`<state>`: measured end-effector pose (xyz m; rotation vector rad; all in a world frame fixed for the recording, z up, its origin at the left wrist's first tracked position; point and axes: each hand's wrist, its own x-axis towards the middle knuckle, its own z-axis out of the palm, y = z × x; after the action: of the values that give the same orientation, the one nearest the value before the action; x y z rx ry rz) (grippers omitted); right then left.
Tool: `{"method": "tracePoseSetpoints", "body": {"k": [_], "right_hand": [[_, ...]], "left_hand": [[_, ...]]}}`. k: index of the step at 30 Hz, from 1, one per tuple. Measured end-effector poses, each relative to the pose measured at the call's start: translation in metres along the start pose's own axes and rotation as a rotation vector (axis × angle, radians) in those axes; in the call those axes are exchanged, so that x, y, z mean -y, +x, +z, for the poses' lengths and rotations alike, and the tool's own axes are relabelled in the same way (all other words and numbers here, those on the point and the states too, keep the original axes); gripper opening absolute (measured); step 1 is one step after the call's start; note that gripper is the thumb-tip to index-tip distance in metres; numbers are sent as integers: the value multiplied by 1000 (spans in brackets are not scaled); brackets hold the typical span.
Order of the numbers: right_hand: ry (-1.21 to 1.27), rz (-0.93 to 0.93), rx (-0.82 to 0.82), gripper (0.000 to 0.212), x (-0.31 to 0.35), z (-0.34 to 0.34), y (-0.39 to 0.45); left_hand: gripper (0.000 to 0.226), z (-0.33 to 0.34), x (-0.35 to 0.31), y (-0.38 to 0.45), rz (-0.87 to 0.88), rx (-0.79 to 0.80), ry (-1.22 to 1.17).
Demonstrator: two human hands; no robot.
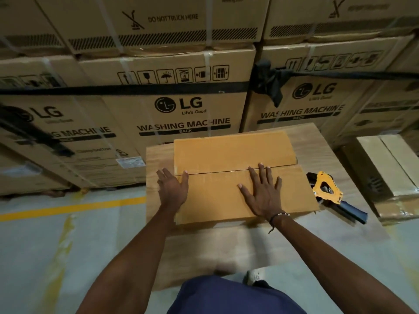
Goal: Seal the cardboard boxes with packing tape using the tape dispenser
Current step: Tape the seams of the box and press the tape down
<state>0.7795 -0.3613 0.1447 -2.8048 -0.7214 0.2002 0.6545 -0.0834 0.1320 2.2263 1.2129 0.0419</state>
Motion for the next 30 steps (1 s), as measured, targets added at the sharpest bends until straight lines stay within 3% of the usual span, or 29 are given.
{"method": "tracePoseSetpoints", "body": {"k": [6, 15, 19, 24, 30], "right_hand": [[12, -155, -17, 73, -39, -11, 7], [9, -242, 23, 65, -157, -60, 27], [79, -232, 32, 66, -197, -67, 26], [315, -63, 45, 64, -237, -62, 27], [347, 123, 92, 61, -312, -43, 13]], "left_hand": [[61, 11, -9, -40, 72, -135, -117], [60, 15, -23, -58, -7, -209, -36], [59, 42, -40, -61, 193, -322, 172], [74, 104, -109, -87, 427, -147, 263], [77, 168, -208, -132, 701, 39, 305]]}}
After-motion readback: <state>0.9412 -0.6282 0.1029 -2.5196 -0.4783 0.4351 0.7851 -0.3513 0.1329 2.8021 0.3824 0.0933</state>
